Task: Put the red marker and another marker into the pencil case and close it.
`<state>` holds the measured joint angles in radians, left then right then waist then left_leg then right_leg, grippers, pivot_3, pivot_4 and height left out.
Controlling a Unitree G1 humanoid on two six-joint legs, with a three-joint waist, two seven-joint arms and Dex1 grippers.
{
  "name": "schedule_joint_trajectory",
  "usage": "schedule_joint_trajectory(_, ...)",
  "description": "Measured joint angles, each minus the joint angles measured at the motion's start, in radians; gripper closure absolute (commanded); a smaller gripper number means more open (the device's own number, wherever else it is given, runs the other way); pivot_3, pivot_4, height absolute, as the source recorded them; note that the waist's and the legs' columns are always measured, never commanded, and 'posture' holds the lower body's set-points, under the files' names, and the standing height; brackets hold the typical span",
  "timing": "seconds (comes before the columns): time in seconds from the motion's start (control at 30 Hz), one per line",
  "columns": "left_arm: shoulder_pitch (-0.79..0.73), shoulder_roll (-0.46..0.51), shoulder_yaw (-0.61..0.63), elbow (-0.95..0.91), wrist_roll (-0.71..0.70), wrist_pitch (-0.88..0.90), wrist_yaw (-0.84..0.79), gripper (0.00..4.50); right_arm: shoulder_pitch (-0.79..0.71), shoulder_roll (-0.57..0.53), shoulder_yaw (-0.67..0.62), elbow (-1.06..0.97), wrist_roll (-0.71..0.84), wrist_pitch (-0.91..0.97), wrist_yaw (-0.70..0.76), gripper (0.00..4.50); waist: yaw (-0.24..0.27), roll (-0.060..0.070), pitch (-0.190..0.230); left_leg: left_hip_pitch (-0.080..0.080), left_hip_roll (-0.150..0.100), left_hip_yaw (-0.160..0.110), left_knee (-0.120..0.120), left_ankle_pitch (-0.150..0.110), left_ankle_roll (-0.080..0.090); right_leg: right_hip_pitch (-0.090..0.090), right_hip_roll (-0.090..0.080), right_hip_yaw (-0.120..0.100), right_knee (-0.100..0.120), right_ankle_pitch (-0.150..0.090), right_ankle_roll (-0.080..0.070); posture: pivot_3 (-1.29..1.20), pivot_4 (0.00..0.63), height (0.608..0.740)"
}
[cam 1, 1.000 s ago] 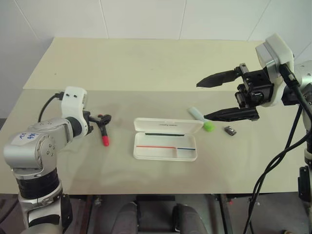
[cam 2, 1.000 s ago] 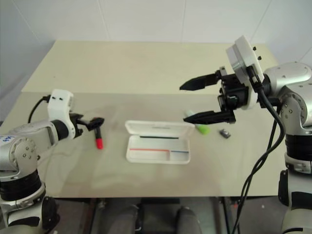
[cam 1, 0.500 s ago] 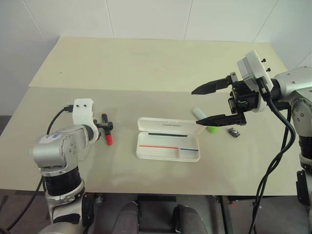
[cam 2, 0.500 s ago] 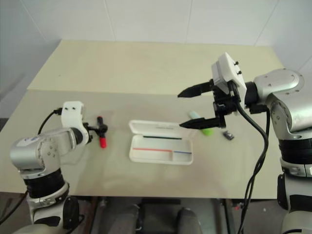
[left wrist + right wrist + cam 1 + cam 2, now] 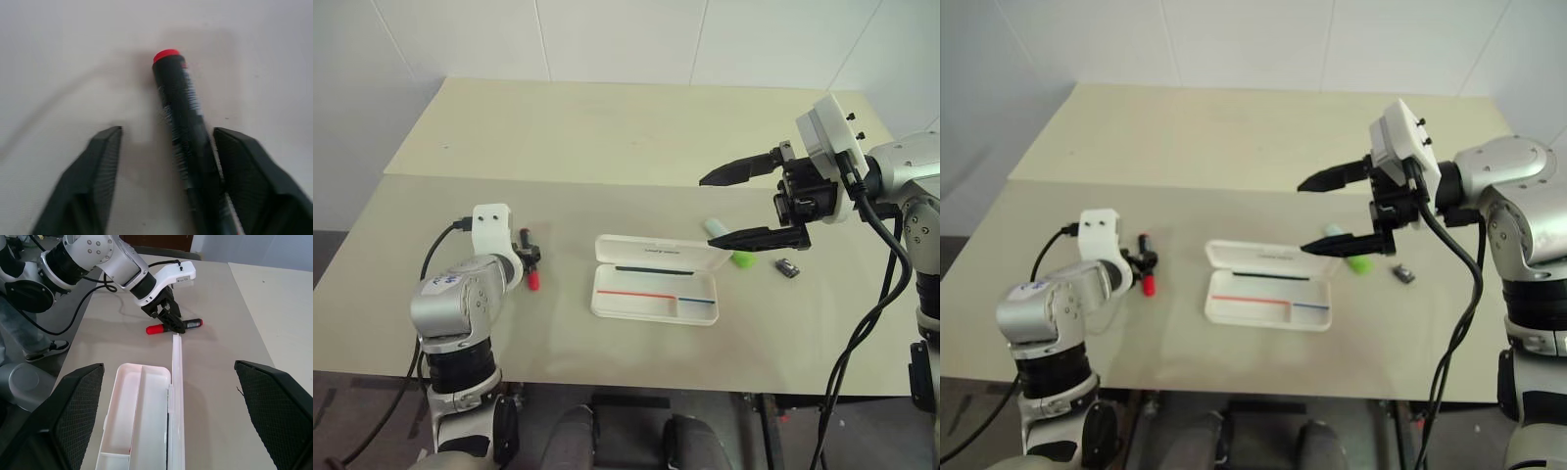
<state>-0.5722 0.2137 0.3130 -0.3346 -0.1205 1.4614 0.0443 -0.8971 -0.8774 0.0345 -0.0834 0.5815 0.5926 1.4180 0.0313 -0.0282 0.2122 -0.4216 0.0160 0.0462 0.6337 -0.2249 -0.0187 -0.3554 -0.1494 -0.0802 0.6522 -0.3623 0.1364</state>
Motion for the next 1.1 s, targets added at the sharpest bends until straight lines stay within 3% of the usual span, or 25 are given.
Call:
schedule_joint_trajectory(0.17,0.002,0.008,0.003,0.002,0.015,-0.003,0.001,3.82,0.0,0.0,0.0,-0.009,0.003,0.003,-0.006,0.0,0.003,0.0,0.0,0.0,0.0,0.0,0.0,0.0,0.0,0.0,0.0,0.0,-0.001,0.0,0.0,0.0,0.15,0.74)
schedule_joint_trajectory(0.2,0.002,0.011,0.003,0.002,0.015,-0.003,-0.001,3.9,0.0,0.0,0.0,-0.009,0.003,0.004,-0.007,0.0,0.005,0.0,0.0,0.0,0.0,0.0,0.0,0.0,0.0,0.0,0.0,0.0,-0.001,0.0,0.0,0.0,0.15,0.74)
schedule_joint_trajectory(0.4,0.004,0.052,-0.033,0.008,0.014,-0.009,-0.031,3.9,-0.001,0.0,0.0,-0.009,0.002,0.004,-0.011,0.0,0.007,0.0,0.0,-0.001,0.0,0.0,-0.001,0.0,0.0,0.0,0.0,0.0,-0.001,0.0,0.0,0.0,0.15,0.74)
schedule_joint_trajectory(0.47,0.018,0.124,-0.086,0.007,-0.005,-0.021,-0.092,3.9,-0.001,0.0,0.0,-0.009,0.002,0.004,-0.011,0.0,0.005,0.0,0.0,-0.001,0.0,0.0,-0.001,0.0,0.0,-0.001,0.0,0.0,-0.002,0.0,0.0,0.0,0.15,0.74)
schedule_joint_trajectory(0.6,0.034,0.374,-0.186,-0.063,-0.139,-0.08,-0.353,3.9,-0.01,0.002,0.002,-0.006,-0.001,0.004,-0.011,0.0,-0.007,-0.005,0.003,-0.004,0.001,0.001,-0.004,-0.001,-0.001,-0.004,0.001,0.0,-0.006,0.001,0.0,0.0,0.15,0.74)
schedule_joint_trajectory(0.7,0.054,0.677,-0.152,-0.214,-0.285,-0.189,-0.665,3.9,-0.019,-0.009,-0.001,0.005,-0.003,0.003,-0.011,0.0,-0.024,-0.005,0.003,-0.006,0.003,0.003,-0.006,-0.003,-0.003,-0.005,0.003,0.001,-0.008,0.001,-0.001,0.0,0.15,0.74)
schedule_joint_trajectory(0.8,0.216,0.851,-0.141,-0.349,-0.368,-0.353,-0.911,3.9,-0.021,-0.012,-0.002,0.007,-0.004,0.002,-0.011,0.0,-0.035,0.001,0.002,-0.003,0.003,0.007,-0.009,-0.005,-0.003,-0.003,0.002,0.001,-0.014,0.001,-0.001,0.0,0.15,0.74)
schedule_joint_trajectory(0.93,0.307,0.878,-0.195,-0.376,-0.41,-0.478,-1.051,3.9,-0.021,-0.012,-0.001,0.008,-0.004,0.002,-0.013,0.0,-0.031,0.001,0.003,-0.004,0.007,0.007,-0.006,-0.006,-0.002,-0.004,0.006,0.001,-0.014,0.001,-0.001,0.0,0.15,0.74)
schedule_joint_trajectory(1.1,0.162,0.832,-0.334,-0.361,-0.364,-0.563,-1.026,3.9,-0.019,-0.022,-0.004,-0.005,-0.002,0.013,-0.018,0.0,-0.025,0.001,0.003,-0.003,0.006,0.007,-0.002,-0.006,0.0,-0.002,0.006,0.003,-0.012,0.004,-0.001,0.0,0.15,0.74)
